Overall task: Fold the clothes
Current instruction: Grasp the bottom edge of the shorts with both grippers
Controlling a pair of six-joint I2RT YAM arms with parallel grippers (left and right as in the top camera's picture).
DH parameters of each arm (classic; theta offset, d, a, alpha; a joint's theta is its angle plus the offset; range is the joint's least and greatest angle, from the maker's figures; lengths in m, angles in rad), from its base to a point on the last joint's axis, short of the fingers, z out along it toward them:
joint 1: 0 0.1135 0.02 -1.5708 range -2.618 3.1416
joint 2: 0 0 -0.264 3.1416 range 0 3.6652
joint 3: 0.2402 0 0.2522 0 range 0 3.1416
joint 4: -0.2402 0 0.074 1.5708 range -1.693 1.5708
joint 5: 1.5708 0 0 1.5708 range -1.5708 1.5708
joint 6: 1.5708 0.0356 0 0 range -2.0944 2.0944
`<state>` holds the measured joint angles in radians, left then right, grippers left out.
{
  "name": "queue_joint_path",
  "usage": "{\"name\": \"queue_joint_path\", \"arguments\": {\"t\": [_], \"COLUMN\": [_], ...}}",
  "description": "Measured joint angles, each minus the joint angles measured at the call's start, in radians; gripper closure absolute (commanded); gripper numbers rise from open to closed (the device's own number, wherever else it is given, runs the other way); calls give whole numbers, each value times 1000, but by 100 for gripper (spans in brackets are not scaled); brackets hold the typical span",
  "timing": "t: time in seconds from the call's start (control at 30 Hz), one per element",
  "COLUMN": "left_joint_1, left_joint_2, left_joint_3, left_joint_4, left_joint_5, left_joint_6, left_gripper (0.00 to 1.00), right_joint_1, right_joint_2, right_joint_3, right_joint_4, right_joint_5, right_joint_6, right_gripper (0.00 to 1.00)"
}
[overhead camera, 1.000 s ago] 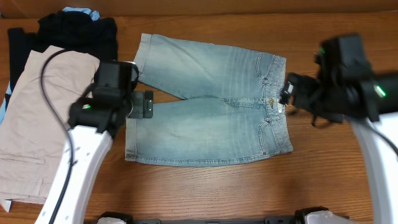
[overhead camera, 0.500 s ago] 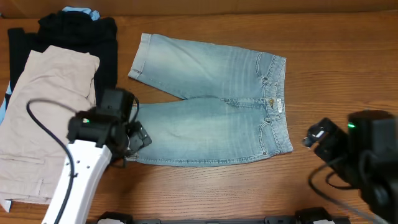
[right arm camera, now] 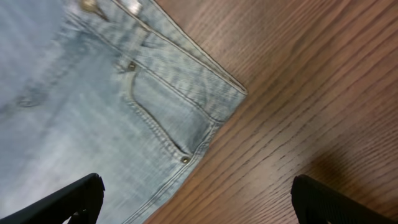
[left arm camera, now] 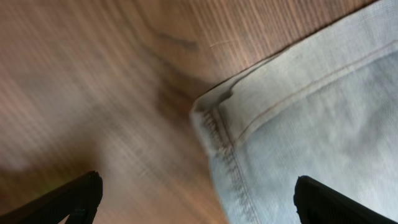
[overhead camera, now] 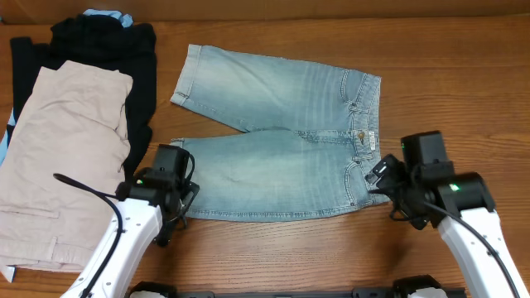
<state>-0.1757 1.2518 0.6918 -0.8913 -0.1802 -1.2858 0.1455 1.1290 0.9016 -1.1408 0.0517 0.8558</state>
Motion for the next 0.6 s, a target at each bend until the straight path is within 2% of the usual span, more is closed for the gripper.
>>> {"name": "queue_joint_path", "arguments": {"t": [0.07, 0.23, 0.37, 0.43, 0.47, 0.6], "left_joint_1": [0, 0, 0, 0, 0, 0], "left_joint_2": [2, 7, 8, 13, 18, 50], "left_joint_3": [-43, -94, -105, -112, -117, -139], "left_joint_4": [67, 164, 191, 197, 199, 205], "left_joint_5": [-3, -11, -15, -19, -20, -22], "left_joint_6": [-10, -22, -28, -32, -32, -28], "left_gripper": [7, 7, 23, 40, 44, 44], "right_joint_1": [0, 0, 0, 0, 0, 0], "right_joint_2": [37, 86, 92, 92, 92, 98], "right_joint_3": [-10, -12, -12, -12, -12, -12], "right_joint_4": [13, 49, 57, 57, 57, 56], "right_joint_5": [-1, 0, 9, 17, 20, 31], "right_joint_6": [1, 1, 0, 0, 0, 1], "right_gripper": [0, 0, 0, 0, 0, 0]}}
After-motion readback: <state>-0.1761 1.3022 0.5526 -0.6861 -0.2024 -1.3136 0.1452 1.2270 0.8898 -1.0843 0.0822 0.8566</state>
